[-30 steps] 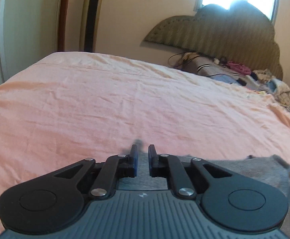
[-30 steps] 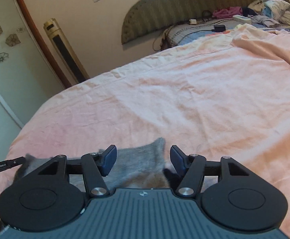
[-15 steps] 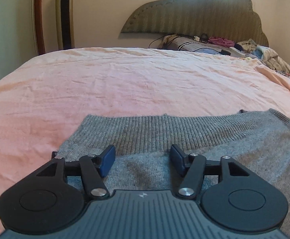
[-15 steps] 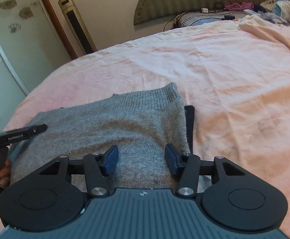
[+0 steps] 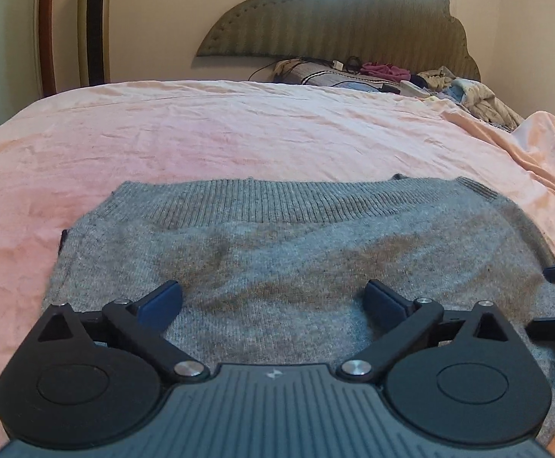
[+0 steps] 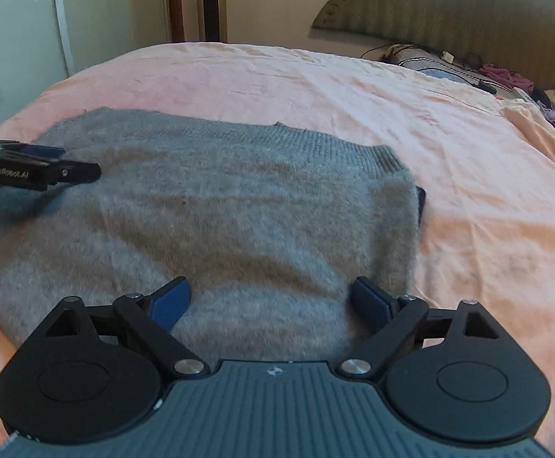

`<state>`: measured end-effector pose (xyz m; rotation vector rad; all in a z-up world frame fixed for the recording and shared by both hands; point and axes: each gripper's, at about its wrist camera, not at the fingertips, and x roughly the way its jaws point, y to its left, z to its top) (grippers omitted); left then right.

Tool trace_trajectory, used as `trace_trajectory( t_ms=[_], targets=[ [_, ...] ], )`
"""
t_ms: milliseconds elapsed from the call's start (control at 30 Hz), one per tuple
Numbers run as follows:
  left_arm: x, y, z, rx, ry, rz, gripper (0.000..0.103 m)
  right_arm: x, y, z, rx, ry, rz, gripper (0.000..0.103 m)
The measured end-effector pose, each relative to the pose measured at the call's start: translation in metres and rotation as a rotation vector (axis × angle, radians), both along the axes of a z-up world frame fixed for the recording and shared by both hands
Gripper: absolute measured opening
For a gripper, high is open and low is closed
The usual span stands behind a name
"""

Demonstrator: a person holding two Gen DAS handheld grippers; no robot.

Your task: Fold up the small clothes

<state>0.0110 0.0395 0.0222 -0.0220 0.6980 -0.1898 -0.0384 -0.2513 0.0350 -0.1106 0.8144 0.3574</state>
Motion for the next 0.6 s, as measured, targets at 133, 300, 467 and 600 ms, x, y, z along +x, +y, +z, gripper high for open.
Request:
trace_trajectory(
  t_ms=[133, 300, 467, 600],
  targets=[
    [-0.001, -0.007, 0.005, 0.036, 0.014, 0.035, 0.103, -0.007, 0.008, 0.009, -0.074, 0.014, 0.010, 0.091],
    [-0.036, -0.012, 0.025, -0.036, 0.017, -0.001, 0.103, -0.025, 0.024, 0.038, 0.026, -0.064, 0.019, 0.098],
    [-0.051, -0.027, 0.001, 0.110, 0.026, -0.043, 0.103, -0.023, 0.042, 0.000, -0.047, 0.014, 0.070, 0.103],
    [-0.076, -0.005, 0.017, 0.051, 0.024, 0.009, 0.103, -0.036, 0.022, 0.004, -0.012, 0.035, 0.041, 0.102]
  ],
)
